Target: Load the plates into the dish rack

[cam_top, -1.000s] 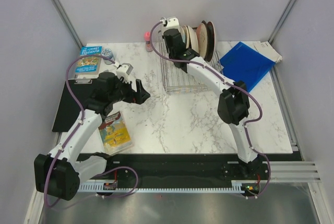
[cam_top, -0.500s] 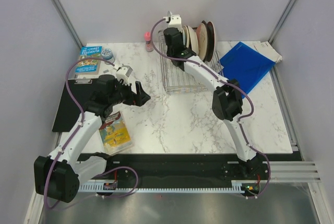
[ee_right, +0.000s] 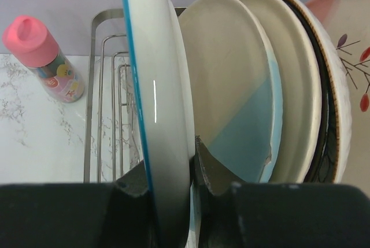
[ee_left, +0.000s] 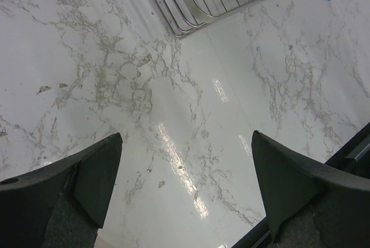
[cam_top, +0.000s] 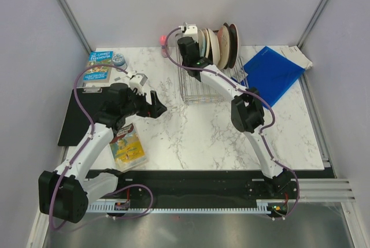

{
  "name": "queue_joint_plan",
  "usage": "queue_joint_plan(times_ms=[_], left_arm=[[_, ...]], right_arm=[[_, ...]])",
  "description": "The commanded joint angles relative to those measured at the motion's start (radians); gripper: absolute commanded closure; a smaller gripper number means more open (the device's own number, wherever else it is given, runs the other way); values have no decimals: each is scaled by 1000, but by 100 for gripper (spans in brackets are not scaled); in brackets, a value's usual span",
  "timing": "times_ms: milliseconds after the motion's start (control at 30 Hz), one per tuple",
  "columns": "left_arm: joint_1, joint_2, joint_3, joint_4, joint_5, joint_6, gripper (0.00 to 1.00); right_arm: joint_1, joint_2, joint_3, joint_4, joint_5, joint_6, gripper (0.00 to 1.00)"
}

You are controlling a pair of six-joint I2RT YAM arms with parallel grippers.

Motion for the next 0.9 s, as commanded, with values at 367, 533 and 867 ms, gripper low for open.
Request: queue_joint_plan(times_ms=[367, 533, 867], left_arm=[[3, 27, 32, 25, 37, 0, 1], [3, 25, 29, 27, 34, -2, 0], [3, 38, 81, 53, -150, 110, 0]], right_arm=[[-10, 64, 67, 87, -21, 29, 65], [-8, -11, 14, 109, -36, 11, 46], [15, -333, -313, 330, -79, -245, 2]])
